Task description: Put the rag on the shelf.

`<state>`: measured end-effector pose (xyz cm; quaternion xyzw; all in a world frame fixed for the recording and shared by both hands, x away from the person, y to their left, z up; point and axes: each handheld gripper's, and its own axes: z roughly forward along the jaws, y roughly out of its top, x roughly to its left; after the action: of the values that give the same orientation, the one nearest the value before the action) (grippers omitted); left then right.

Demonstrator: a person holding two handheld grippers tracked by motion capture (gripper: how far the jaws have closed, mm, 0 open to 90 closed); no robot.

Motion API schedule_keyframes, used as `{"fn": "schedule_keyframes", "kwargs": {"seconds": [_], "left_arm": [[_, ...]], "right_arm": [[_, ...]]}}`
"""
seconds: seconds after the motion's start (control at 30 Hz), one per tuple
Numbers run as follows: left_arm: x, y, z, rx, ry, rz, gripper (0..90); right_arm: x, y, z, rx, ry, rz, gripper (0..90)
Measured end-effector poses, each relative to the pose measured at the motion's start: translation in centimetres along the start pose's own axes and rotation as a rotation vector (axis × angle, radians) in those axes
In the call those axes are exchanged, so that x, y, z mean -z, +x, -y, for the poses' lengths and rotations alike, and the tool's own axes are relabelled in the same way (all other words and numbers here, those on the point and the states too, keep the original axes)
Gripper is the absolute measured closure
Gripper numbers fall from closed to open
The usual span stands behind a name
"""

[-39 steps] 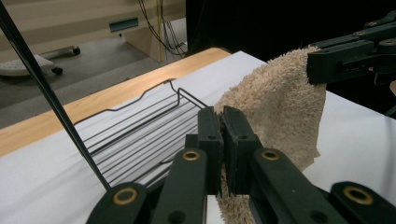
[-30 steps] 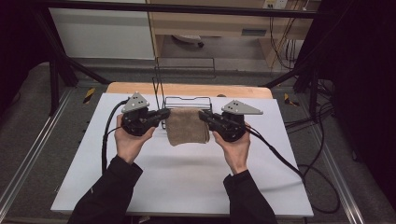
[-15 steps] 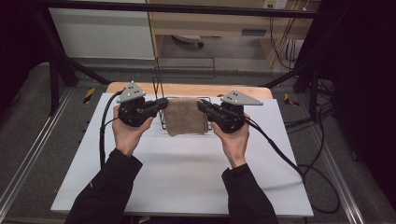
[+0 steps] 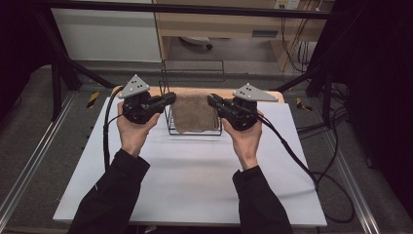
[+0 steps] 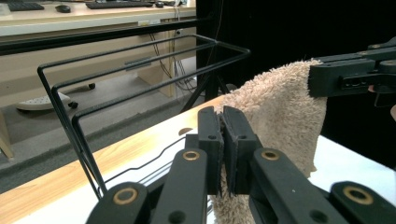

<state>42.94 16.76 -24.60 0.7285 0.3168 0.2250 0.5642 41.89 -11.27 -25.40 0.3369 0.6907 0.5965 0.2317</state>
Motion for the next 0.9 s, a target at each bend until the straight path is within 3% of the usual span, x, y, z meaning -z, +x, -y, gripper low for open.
{"fn": "schedule_keyframes", "kwargs": {"seconds": [0.9], "left_arm": [[-0.4,1.4,-4.1,-0.02,-0.046,-0.019,86.4]], "right_arm": [[-0.7,-0.6,-3.8,0.026,-0.048,0.025,83.6]]}}
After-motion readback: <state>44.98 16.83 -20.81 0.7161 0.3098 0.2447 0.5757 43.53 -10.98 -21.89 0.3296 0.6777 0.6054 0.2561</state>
